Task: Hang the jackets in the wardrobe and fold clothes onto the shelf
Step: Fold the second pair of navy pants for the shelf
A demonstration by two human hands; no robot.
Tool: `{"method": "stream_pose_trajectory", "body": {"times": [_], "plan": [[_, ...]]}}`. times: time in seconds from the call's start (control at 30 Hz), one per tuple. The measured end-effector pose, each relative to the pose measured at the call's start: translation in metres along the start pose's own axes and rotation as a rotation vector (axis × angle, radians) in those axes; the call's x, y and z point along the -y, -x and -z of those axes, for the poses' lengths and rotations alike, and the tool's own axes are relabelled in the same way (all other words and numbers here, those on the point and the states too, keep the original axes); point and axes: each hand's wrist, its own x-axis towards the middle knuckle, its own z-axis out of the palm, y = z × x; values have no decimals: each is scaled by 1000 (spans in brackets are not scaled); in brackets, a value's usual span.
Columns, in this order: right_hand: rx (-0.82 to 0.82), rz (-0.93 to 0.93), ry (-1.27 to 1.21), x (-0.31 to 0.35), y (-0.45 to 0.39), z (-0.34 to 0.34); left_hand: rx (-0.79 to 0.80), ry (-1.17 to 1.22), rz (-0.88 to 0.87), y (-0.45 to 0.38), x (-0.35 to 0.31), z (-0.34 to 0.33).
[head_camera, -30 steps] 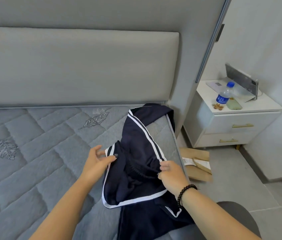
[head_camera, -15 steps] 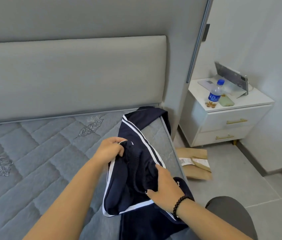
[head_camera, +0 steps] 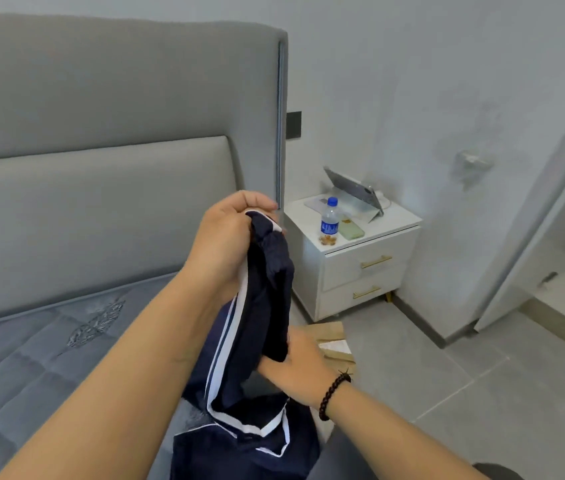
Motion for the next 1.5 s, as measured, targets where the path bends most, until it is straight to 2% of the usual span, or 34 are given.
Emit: {"method": "stream_pose_trajectory", "body": {"times": [0.1,0.23,0.33,0.43,0.5,0.6,0.73,0.87,0.93,1.07,1.17,1.23,1.37,1.4,1.5], "plan": [[-109,40,70,13,2,33,53,32,-98,2,-27,-46],[-277,60,-9,49,10,100,93,-86,-382,7,-59,-99],[-408,146,-65,80,20,162,52,-114,-590,7,-83,-134],[-554,243,-77,112,33,225,4,-53,-674,2,-108,-168],[-612,271,-47,135,44,263,-6,-29,-656,-6,-121,-194],[-615,266,47,169,69,324,21,-81,-617,-15,-138,-239],[-528,156,461,201,104,384,29,-404,-735,-31,-143,-278],[-417,20,815,229,153,442,84,-224,-566,-34,-152,-318],[-437,-19,932,234,174,465,125,-254,-546,-33,-149,-339],[-477,-61,1085,235,202,500,224,-135,-487,-20,-139,-381],[-578,-51,1086,236,220,525,303,-94,-529,-7,-144,-408],[-677,-45,1069,239,233,541,420,-195,-635,0,-151,-422],[-771,-129,1050,244,261,566,749,-669,-991,3,-168,-436],[-782,-139,1048,245,268,570,791,-781,-1087,3,-172,-438],[-834,-115,1033,248,290,576,707,-976,-1440,4,-174,-446]]}}
